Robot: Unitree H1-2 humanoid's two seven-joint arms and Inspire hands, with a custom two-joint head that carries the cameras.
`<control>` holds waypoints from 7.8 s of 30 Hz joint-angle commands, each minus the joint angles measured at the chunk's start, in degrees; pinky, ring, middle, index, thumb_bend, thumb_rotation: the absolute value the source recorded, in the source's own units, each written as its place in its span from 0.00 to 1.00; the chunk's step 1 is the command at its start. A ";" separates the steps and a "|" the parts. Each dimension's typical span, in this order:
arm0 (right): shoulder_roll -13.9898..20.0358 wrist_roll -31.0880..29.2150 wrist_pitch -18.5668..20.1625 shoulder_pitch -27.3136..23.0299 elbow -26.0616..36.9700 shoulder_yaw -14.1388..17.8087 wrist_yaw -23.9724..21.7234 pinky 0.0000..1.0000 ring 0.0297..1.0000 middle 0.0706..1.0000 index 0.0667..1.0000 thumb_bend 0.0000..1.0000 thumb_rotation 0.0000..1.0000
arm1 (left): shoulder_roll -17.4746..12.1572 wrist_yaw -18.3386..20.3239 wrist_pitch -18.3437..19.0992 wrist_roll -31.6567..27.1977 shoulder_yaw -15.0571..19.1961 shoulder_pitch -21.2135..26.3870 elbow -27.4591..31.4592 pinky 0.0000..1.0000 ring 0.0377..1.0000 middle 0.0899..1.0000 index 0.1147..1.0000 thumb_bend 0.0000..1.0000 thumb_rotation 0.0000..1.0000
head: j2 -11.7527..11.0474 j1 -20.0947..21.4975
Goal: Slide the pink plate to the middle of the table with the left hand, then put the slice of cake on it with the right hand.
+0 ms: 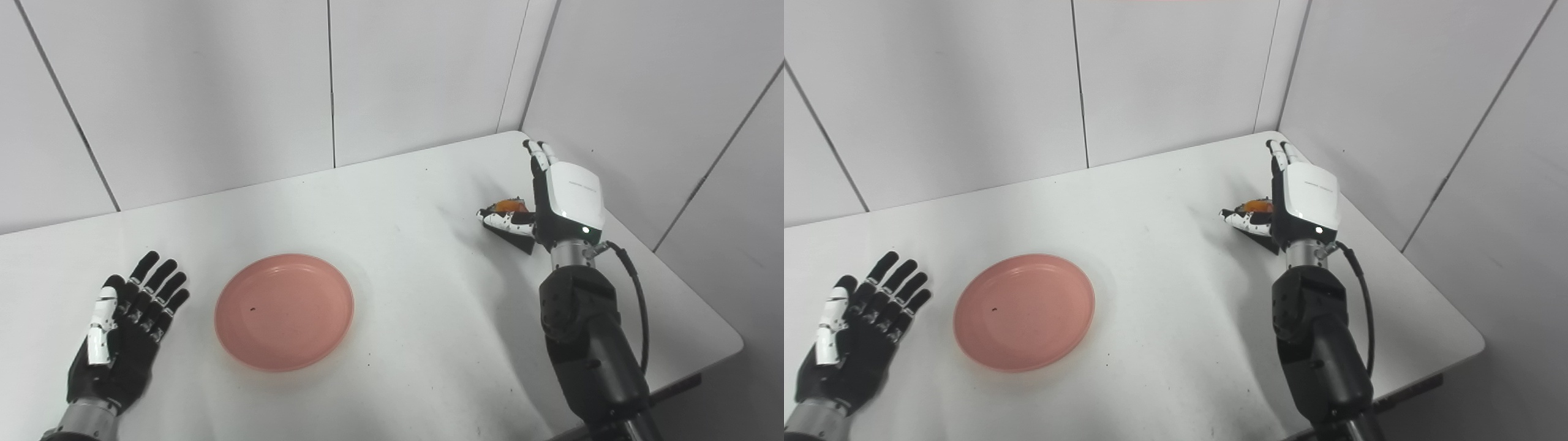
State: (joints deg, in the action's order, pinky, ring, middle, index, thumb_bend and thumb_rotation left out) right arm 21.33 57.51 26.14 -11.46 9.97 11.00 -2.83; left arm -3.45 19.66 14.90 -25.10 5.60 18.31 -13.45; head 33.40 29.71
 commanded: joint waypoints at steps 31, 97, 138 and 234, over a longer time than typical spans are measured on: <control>5.72 -1.06 0.74 -9.75 -15.04 -4.91 4.42 0.55 0.81 0.92 0.87 0.89 0.48 | -1.73 -1.17 4.36 -0.92 0.20 -2.83 -0.18 0.95 0.93 0.92 0.91 0.35 1.00 | 1.06 0.11; 5.82 -8.87 -2.23 -13.41 -26.04 -2.80 10.82 0.37 0.37 0.45 0.50 0.51 0.00 | -2.35 -1.58 5.42 -1.50 -0.97 -3.41 1.87 0.96 0.93 0.92 0.90 0.36 1.00 | 2.01 -0.86; 4.11 -6.36 0.18 -12.62 2.91 -17.50 -1.56 0.35 0.37 0.43 0.50 0.51 0.00 | 2.41 -4.94 3.87 2.63 -3.99 -4.18 3.74 0.95 0.93 0.91 0.89 0.37 1.00 | 1.53 -11.86; -8.35 -3.30 -9.72 -11.90 3.09 -34.41 -20.52 0.64 0.89 0.99 1.00 0.93 1.00 | 12.12 -12.99 5.63 8.86 -6.87 -1.58 4.55 0.93 0.94 0.91 0.88 0.35 1.00 | 6.96 -30.91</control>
State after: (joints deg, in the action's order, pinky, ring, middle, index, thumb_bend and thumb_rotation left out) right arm 12.46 54.32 16.97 -21.73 10.12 -24.29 -23.47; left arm 8.75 7.50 17.87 -16.74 -1.29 17.66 -8.54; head 40.34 -1.14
